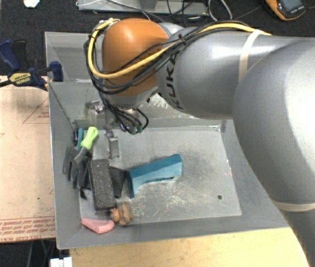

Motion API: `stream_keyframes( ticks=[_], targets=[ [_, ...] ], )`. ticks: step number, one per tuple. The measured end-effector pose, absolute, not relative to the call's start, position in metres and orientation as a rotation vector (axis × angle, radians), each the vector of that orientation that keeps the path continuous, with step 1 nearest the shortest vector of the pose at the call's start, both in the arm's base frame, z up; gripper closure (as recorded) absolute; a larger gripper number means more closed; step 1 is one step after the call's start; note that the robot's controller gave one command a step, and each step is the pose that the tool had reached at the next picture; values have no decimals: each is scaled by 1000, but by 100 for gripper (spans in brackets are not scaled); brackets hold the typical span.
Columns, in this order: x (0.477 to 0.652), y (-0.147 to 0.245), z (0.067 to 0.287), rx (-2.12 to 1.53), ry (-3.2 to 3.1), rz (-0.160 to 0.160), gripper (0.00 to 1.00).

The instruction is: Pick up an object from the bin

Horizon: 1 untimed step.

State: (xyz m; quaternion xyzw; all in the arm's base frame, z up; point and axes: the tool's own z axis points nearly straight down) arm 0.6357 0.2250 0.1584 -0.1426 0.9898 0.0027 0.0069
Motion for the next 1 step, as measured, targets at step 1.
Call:
stream_keyframes(
  ticks=[1],
  targets=[
    [650,255,111,-35,3138,8,0]
  ],
)
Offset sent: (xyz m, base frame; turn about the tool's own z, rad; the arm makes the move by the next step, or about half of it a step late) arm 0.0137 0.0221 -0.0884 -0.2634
